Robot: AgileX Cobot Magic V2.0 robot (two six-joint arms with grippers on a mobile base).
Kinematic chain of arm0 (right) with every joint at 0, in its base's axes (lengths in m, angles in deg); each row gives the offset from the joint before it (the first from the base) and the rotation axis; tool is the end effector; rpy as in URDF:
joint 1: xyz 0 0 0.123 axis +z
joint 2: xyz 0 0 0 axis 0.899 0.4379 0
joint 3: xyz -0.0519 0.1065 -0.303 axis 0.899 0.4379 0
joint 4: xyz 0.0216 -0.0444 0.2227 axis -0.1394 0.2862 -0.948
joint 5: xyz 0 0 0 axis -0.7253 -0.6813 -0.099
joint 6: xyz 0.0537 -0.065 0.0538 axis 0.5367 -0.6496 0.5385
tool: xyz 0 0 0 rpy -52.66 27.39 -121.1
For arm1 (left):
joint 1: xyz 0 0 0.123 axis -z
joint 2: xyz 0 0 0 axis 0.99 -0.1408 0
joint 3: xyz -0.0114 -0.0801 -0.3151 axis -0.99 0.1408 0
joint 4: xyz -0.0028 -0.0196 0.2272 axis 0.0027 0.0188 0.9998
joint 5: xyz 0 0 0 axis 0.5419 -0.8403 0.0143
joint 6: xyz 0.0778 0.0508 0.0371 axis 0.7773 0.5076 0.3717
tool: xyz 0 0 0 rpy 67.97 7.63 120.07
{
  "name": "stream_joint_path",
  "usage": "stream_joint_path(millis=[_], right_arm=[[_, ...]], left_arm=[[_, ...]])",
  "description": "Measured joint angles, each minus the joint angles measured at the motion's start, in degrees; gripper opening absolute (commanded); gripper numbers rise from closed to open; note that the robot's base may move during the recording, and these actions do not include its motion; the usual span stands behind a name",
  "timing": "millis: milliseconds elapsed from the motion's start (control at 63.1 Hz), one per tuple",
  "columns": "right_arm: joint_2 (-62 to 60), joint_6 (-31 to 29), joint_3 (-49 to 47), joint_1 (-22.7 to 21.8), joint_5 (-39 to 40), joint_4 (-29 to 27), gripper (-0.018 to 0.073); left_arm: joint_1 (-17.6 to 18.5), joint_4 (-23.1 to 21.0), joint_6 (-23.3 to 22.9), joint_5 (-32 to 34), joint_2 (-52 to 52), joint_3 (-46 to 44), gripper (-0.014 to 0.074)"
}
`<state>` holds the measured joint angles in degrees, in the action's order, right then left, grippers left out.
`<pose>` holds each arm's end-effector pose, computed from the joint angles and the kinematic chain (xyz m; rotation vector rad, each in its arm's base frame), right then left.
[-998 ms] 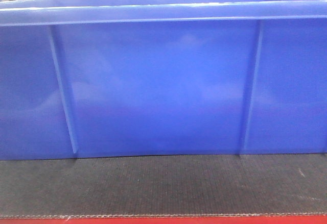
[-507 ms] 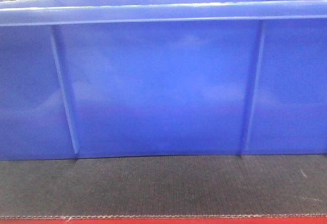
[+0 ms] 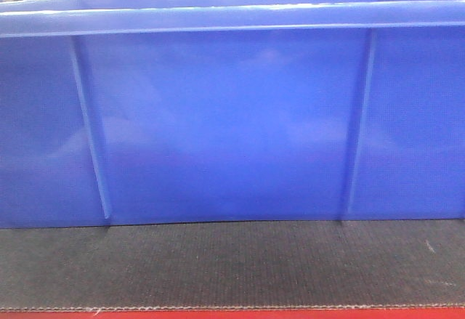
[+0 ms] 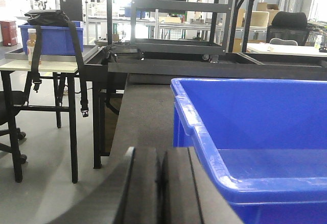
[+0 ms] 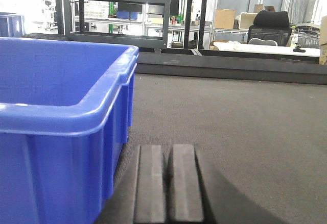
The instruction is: Move blue bin to conveyor side
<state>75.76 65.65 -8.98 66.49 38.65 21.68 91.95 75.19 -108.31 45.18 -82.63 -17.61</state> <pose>0.0011 -0.0001 0.2122 -0.0520 1.5041 0.0118 -0.0235 0.0212 0.2830 -0.0192 1.5073 -0.0323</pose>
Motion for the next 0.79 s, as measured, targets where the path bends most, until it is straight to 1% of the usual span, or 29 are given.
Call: stream_joint_path(millis=[254, 333, 412, 491, 539, 555, 634, 681, 745, 792], right_arm=[[0.0, 0.0, 0.0, 0.0, 0.0, 0.0, -0.0088], [0.0, 0.0, 0.0, 0.0, 0.0, 0.0, -0.0088], [0.0, 0.0, 0.0, 0.0, 0.0, 0.0, -0.0088], [0.0, 0.0, 0.0, 0.0, 0.0, 0.0, -0.0088], [0.0, 0.0, 0.0, 0.0, 0.0, 0.0, -0.0088], [0.0, 0.0, 0.0, 0.0, 0.0, 0.0, -0.0088], [0.0, 0.0, 0.0, 0.0, 0.0, 0.0, -0.0088], [0.0, 0.0, 0.0, 0.0, 0.0, 0.0, -0.0088], [0.0, 0.0, 0.0, 0.0, 0.0, 0.0, -0.0088], [0.0, 0.0, 0.0, 0.0, 0.0, 0.0, -0.0088]], left_arm=[[0.0, 0.0, 0.0, 0.0, 0.0, 0.0, 0.0011], [-0.1, 0.0, 0.0, -1.5, 0.0, 0.0, 0.0011], [-0.4, -1.9, 1.0, -2.8, 0.0, 0.7, 0.0011], [-1.5, -6.2, 5.9, -2.8, 0.0, 2.8, 0.0011], [-2.3, -8.6, 9.8, -2.4, 0.0, 4.2, 0.0011], [-2.8, -9.9, 11.6, -1.8, 0.0, 5.0, 0.0011], [-5.1, -15.0, 17.1, 1.2, 0.0, 8.1, 0.0011], [-6.8, -18.3, 20.5, 4.9, 0.0, 10.0, 0.0011], [-9.3, -21.3, 22.7, 8.7, 0.0, 12.3, 0.0011], [-10.8, -22.4, 23.3, 10.4, 0.0, 13.6, 0.0011]])
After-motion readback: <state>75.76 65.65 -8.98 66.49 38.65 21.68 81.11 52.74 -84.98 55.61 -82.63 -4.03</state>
